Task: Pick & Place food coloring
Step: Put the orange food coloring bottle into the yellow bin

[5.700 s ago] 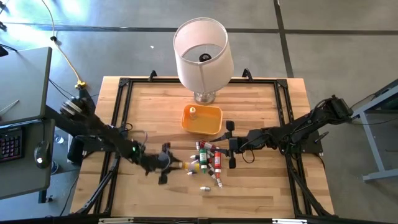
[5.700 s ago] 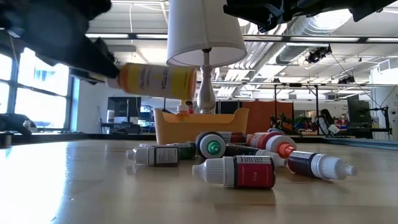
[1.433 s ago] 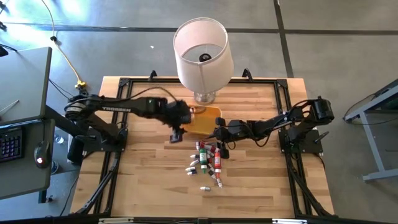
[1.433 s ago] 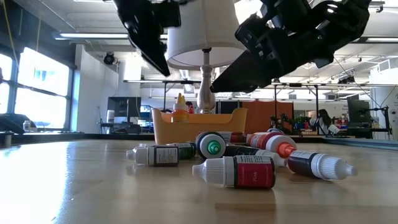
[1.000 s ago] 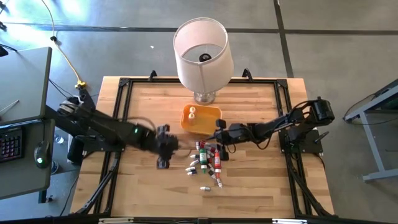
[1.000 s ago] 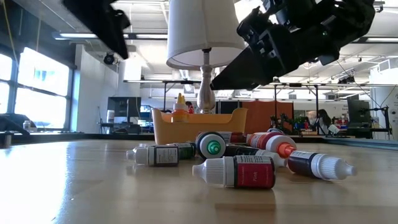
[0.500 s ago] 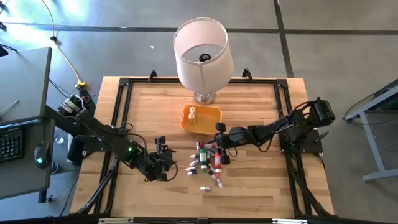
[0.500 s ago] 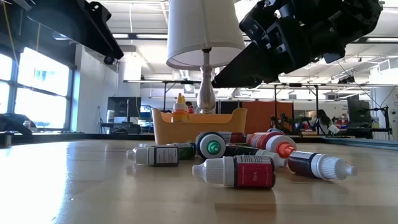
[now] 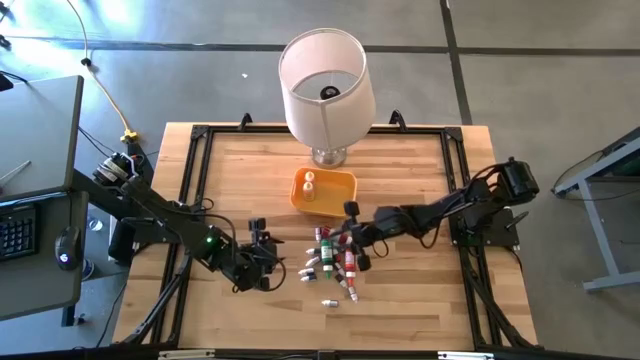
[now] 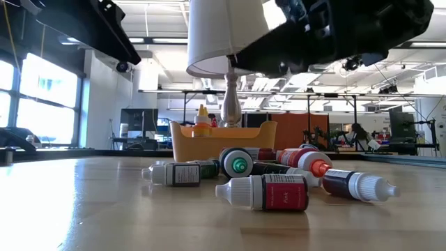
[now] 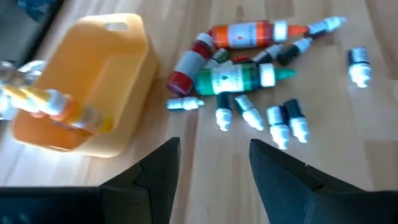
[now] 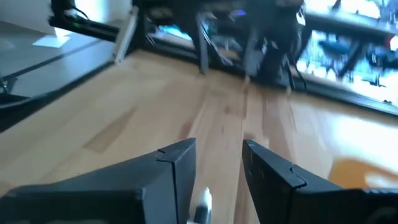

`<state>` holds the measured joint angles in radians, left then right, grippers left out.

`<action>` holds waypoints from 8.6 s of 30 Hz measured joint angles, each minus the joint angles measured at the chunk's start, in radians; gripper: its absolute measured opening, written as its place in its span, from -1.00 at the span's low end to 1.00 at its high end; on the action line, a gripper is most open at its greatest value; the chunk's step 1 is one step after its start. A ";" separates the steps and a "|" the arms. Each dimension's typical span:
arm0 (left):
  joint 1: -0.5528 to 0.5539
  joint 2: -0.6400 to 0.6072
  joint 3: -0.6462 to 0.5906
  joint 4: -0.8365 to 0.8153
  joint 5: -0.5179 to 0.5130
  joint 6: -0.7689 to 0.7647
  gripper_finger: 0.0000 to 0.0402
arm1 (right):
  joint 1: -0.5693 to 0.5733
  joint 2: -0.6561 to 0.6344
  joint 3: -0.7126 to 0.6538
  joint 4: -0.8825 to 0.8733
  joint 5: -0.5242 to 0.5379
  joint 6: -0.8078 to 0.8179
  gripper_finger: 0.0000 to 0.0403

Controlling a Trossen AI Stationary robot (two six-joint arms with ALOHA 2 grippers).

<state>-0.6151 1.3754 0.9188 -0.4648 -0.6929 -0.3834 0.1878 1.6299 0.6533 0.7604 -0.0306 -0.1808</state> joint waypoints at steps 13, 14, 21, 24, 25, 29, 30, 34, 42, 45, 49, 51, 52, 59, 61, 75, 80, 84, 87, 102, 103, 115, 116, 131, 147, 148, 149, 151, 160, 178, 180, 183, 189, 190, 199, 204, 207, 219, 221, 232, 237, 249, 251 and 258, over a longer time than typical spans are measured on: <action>0.000 0.000 0.000 0.000 0.004 -0.019 -0.06 | 0.093 0.002 0.000 0.068 0.245 -0.259 -0.38; 0.000 0.000 0.000 0.000 0.004 -0.019 -0.06 | 0.096 0.002 0.000 0.067 0.219 -0.251 -0.38; 0.000 0.000 0.000 0.003 -0.005 -0.027 -0.06 | 0.092 0.002 0.000 -0.061 -0.070 -0.071 -0.38; 0.000 0.000 0.000 0.003 -0.006 -0.050 -0.06 | 0.092 -0.001 0.000 -0.143 -0.181 0.042 -0.38; 0.000 0.000 0.000 0.003 -0.006 -0.052 -0.06 | 0.092 -0.001 0.001 -0.164 -0.226 0.061 -0.38; 0.000 0.001 0.000 0.005 -0.032 -0.072 -0.06 | 0.092 -0.002 0.048 -0.334 -0.371 0.022 -0.38; 0.000 0.001 0.000 0.006 -0.046 -0.076 -0.06 | 0.092 -0.002 0.073 -0.404 -0.388 -0.022 -0.38; 0.000 0.001 0.000 0.008 -0.101 -0.097 -0.06 | 0.103 -0.001 0.214 -0.751 -0.345 -0.260 -0.38; 0.000 0.001 0.001 0.002 -0.129 -0.096 -0.06 | 0.107 0.072 0.334 -0.879 -0.268 -0.376 -0.38; 0.001 0.001 0.001 -0.002 -0.128 -0.096 -0.06 | 0.115 0.128 0.333 -0.861 -0.259 -0.465 -0.38; 0.000 0.001 0.001 -0.005 -0.095 -0.096 -0.06 | 0.122 0.169 0.333 -0.852 -0.244 -0.557 -0.38; 0.000 0.001 0.001 -0.007 -0.076 -0.096 -0.06 | 0.122 0.172 0.333 -0.865 -0.205 -0.567 -0.38; 0.000 0.001 0.001 -0.007 -0.074 -0.096 -0.06 | 0.122 0.172 0.333 -0.877 -0.187 -0.568 -0.38; 0.000 0.001 0.001 -0.005 -0.072 -0.096 -0.06 | 0.120 0.172 0.334 -0.967 -0.204 -0.587 -0.38; 0.000 0.001 0.001 -0.005 -0.072 -0.096 -0.06 | 0.120 0.172 0.334 -0.983 -0.202 -0.595 -0.38; 0.000 0.001 0.001 0.000 -0.076 -0.097 -0.06 | 0.118 0.172 0.334 -1.088 -0.079 -0.779 -0.38; 0.000 0.001 0.001 0.000 -0.077 -0.098 -0.06 | 0.118 0.172 0.334 -1.089 -0.074 -0.874 -0.38; 0.000 0.001 0.001 0.000 -0.077 -0.099 -0.06 | 0.109 0.172 0.334 -1.093 -0.053 -0.919 -0.38; 0.000 0.001 0.001 0.000 -0.077 -0.099 -0.06 | 0.090 0.172 0.334 -1.101 -0.057 -0.894 -0.38; 0.000 0.001 0.001 0.000 -0.077 -0.099 -0.06 | 0.064 0.172 0.333 -0.956 -0.145 -0.622 -0.38; 0.000 0.001 0.001 0.000 -0.076 -0.099 -0.06 | 0.064 0.172 0.333 -0.940 -0.153 -0.616 -0.38; 0.000 0.001 0.001 0.000 -0.069 -0.098 -0.06 | 0.065 0.172 0.333 -0.890 -0.186 -0.392 -0.38; 0.000 0.001 0.001 0.000 -0.069 -0.098 -0.06 | 0.065 0.172 0.333 -0.890 -0.186 -0.377 -0.38; 0.000 0.001 0.001 0.000 -0.068 -0.122 -0.06 | 0.071 0.172 0.333 -0.821 -0.188 -0.373 -0.02; 0.000 0.001 0.001 0.000 -0.049 -0.121 -0.06 | 0.130 0.168 0.333 -1.038 -0.130 -0.479 0.04; 0.000 0.001 0.001 0.000 -0.049 -0.120 -0.06 | 0.135 0.168 0.333 -1.057 -0.088 -0.529 0.03; 0.000 0.001 0.001 0.000 -0.050 -0.119 -0.06 | 0.138 0.168 0.333 -1.064 -0.049 -0.576 0.01; 0.000 0.001 0.001 0.000 -0.052 -0.119 -0.06 | 0.140 0.168 0.333 -1.063 -0.004 -0.635 -0.02; 0.000 0.001 0.000 0.000 -0.057 -0.122 -0.06 | 0.080 0.167 0.333 -1.102 -0.017 -0.688 -0.11; 0.000 0.001 0.000 0.000 -0.061 -0.122 -0.06 | -0.050 0.167 0.317 -1.073 -0.150 -0.776 -0.39; 0.000 0.001 0.000 0.000 -0.061 -0.122 -0.06 | -0.052 0.166 0.316 -1.069 -0.142 -0.755 -0.42; 0.000 0.001 0.000 -0.001 -0.061 -0.122 -0.06 | -0.050 0.166 0.314 -1.032 -0.123 -0.689 -0.40; 0.000 0.001 0.000 -0.001 -0.061 -0.119 -0.06 | -0.008 0.132 0.363 -0.972 -0.036 -0.565 -0.37; 0.000 0.001 0.000 -0.001 -0.061 -0.119 -0.06 | -0.002 0.114 0.376 -0.971 -0.012 -0.545 -0.39; 0.000 0.001 0.000 0.000 -0.087 -0.109 -0.06 | -0.013 -0.056 0.389 -0.720 0.051 -0.394 -0.39; 0.000 0.001 0.000 0.000 -0.111 -0.108 -0.06 | -0.093 -0.041 0.289 -0.388 0.021 -0.286 -0.40; 0.000 0.000 0.000 0.000 -0.111 -0.108 -0.06 | -0.135 -0.005 0.205 -0.175 0.048 -0.213 -0.43; 0.000 0.000 0.000 -0.005 -0.129 -0.087 -0.06 | -0.247 0.159 0.050 0.208 0.243 -0.062 -0.33; 0.000 0.000 0.000 -0.005 -0.129 -0.085 -0.06 | -0.267 0.172 0.050 0.204 0.241 -0.059 -0.37; 0.000 0.000 0.000 -0.008 -0.136 -0.085 -0.06 | -0.357 0.182 0.051 0.082 0.222 0.002 -0.35; 0.000 0.000 0.000 -0.008 -0.137 -0.085 -0.06 | -0.381 0.182 0.051 0.073 0.211 0.027 -0.38; 0.000 0.000 0.000 -0.007 -0.140 -0.086 -0.06 | -0.394 0.182 0.053 0.026 0.195 0.027 -0.12; 0.000 0.000 0.000 -0.007 -0.140 -0.086 -0.06 | -0.393 0.182 0.053 0.026 0.201 0.027 -0.06; 0.000 0.000 0.000 -0.007 -0.140 -0.085 -0.06 | -0.389 0.161 0.053 0.060 0.231 -0.043 -0.02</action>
<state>-0.6147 1.3758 0.9192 -0.4722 -0.8330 -0.4679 -0.2010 1.7913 0.7059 0.8208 0.2007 -0.2240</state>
